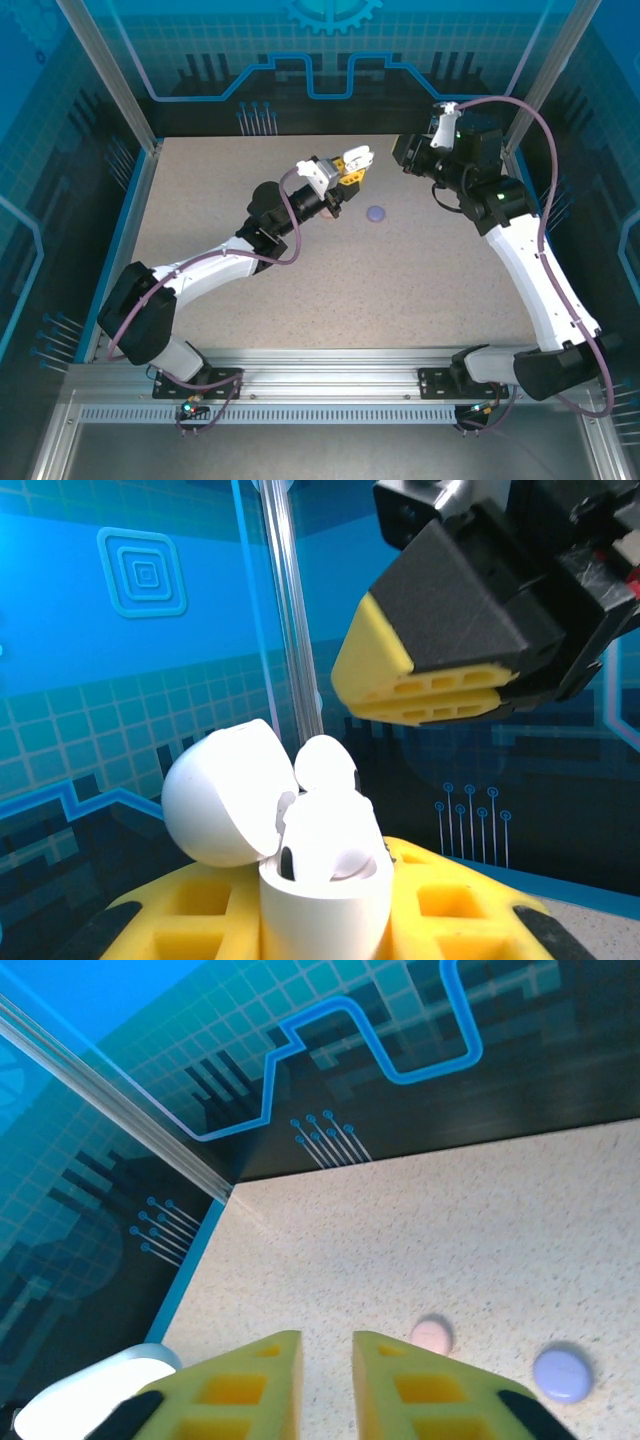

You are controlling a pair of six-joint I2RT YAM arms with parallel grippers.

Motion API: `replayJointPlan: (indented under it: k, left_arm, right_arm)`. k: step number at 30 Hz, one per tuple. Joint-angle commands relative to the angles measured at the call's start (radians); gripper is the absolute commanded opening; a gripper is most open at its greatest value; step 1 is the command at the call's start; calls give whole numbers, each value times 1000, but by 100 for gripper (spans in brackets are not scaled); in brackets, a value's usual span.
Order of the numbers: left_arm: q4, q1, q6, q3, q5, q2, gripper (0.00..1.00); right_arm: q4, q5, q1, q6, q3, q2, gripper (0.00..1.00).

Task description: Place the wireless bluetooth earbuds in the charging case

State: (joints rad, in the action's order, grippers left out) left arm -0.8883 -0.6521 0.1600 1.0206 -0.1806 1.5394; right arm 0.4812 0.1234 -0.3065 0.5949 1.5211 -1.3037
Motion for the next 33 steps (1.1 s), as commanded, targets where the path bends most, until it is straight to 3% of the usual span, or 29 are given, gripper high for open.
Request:
replayJointPlan:
  k: [1, 24, 33]
  left_arm:
    - [-41, -7, -7, 19, -8, 8, 0]
    - [-41, -7, -30, 22, -14, 18, 0]
    - [-42, -6, -28, 23, 0, 25, 0]
  right_arm:
    - [12, 87, 13, 19, 18, -26, 17]
    - [-8, 158, -3, 9, 123, -164, 14]
    - [41, 159, -36, -27, 109, -113, 12]
